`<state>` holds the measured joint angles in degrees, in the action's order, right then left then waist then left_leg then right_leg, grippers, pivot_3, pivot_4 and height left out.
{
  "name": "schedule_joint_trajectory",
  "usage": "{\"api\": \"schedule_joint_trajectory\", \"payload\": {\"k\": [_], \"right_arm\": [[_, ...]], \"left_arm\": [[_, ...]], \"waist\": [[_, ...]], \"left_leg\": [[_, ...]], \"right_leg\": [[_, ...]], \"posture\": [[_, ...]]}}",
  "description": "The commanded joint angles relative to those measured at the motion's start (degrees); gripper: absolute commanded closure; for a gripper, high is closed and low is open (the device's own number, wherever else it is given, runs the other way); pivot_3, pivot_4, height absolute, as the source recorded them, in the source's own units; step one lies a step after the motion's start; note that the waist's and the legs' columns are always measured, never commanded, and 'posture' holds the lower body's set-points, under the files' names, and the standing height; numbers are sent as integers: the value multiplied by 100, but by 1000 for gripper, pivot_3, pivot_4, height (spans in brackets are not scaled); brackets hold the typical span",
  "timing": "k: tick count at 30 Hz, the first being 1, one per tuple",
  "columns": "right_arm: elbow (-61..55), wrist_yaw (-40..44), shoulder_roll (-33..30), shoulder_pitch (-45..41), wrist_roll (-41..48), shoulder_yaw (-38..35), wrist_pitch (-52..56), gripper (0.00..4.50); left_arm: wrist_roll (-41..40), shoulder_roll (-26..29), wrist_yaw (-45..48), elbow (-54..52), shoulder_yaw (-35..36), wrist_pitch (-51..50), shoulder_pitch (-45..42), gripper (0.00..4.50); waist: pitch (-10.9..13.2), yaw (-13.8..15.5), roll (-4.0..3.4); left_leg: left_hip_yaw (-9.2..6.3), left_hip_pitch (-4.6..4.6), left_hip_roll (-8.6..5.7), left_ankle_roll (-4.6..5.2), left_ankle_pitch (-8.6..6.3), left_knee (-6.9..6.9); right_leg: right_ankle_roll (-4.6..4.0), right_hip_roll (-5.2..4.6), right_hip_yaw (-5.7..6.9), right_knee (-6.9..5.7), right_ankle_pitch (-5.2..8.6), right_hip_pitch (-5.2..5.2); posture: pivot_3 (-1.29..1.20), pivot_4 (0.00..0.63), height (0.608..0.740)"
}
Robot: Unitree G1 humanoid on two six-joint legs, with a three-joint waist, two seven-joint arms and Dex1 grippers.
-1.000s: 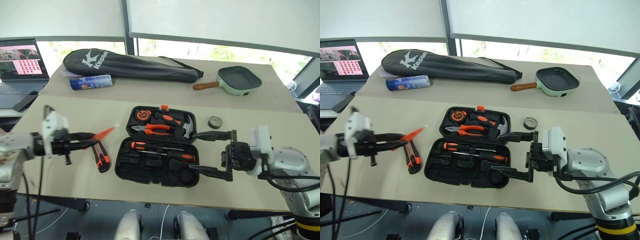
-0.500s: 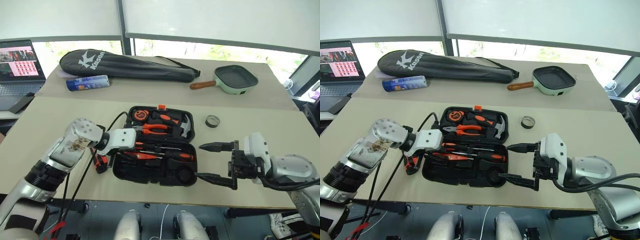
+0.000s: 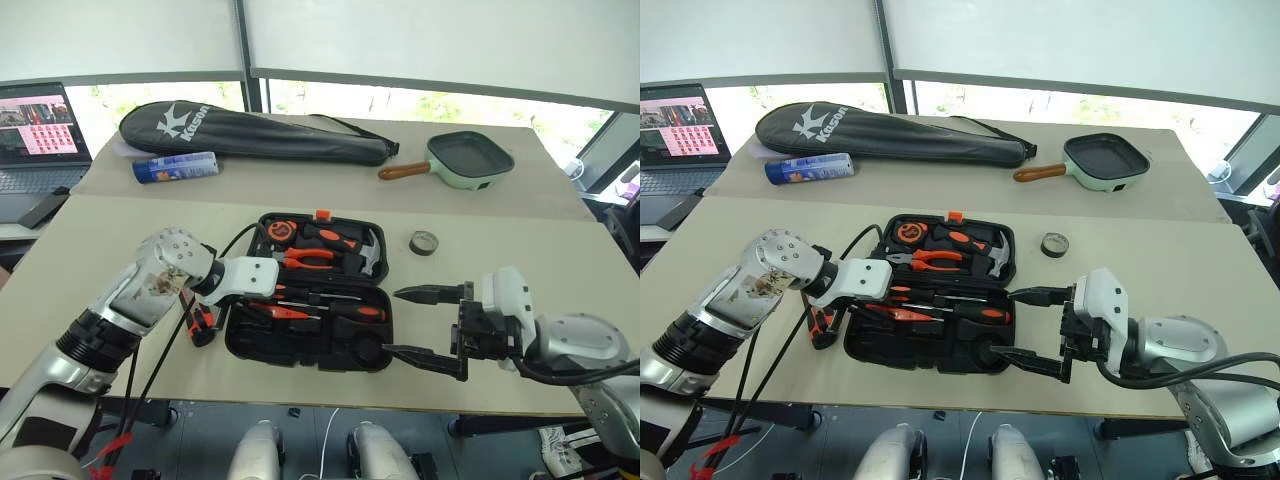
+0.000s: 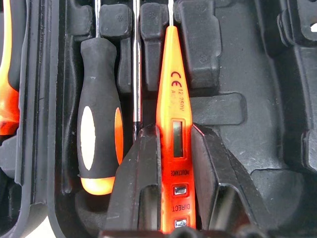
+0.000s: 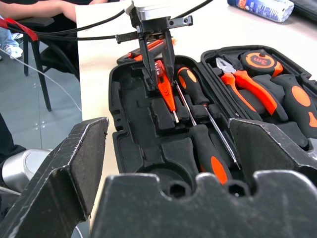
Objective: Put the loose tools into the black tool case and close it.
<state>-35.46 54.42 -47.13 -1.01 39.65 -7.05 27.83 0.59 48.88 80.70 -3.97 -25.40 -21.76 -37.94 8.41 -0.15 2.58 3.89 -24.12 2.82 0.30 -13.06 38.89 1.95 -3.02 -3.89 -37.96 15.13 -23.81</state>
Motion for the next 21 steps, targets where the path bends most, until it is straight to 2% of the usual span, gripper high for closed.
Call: {"api": "schedule_joint_trajectory", "payload": {"k": [1,6,8,9,12,14,18,21], "right_arm": [[-170,-47,38,-160,197,-9,97,0],[-140,-67,105,-278,179,85,165,0],[-123,-75,124,-330,188,107,192,0],[-120,-72,135,-338,201,107,202,0],[-139,-36,166,-332,284,104,222,0],[-161,-24,174,-311,343,89,238,0],[-179,53,155,-244,465,53,275,0],[-184,95,143,-196,512,36,274,0]], "left_arm": [[282,-40,-35,260,-241,-63,181,4068],[97,-234,-62,168,-116,-185,209,4068],[26,-237,-37,163,-32,-133,227,3066],[-24,-261,-75,174,40,-64,244,2837],[-178,-348,-217,210,312,216,279,1721],[-333,-337,-150,152,463,326,317,1241],[-1054,-472,-97,-77,1007,128,295,1241],[-1284,-482,-87,-75,1238,191,326,1241]], "waist": [[0,0,0],[-4,0,-8],[-4,1,-8],[-4,1,-8],[-3,0,-9],[-2,2,-7],[0,27,-6],[0,26,-7]], "left_leg": [[-1,5,0,0,0,0],[-1,53,0,3,-2,-3],[0,55,-1,3,-2,-2],[-1,55,-1,3,-2,-3],[-3,53,0,3,-2,-4],[-6,47,1,3,-2,-2],[-7,39,0,3,-2,4],[-14,35,0,3,-2,3]], "right_leg": [[0,0,0,1,0,8],[6,-1,2,16,5,64],[6,-3,2,18,5,67],[6,-3,2,18,5,67],[6,-3,2,18,5,65],[5,-1,4,16,5,62],[5,-3,6,16,4,60],[7,-7,10,24,4,59]], "posture": [[0,150,740],[0,150,740],[0,150,740],[0,150,740],[0,150,740],[0,150,740],[0,150,740],[0,150,740]]}}
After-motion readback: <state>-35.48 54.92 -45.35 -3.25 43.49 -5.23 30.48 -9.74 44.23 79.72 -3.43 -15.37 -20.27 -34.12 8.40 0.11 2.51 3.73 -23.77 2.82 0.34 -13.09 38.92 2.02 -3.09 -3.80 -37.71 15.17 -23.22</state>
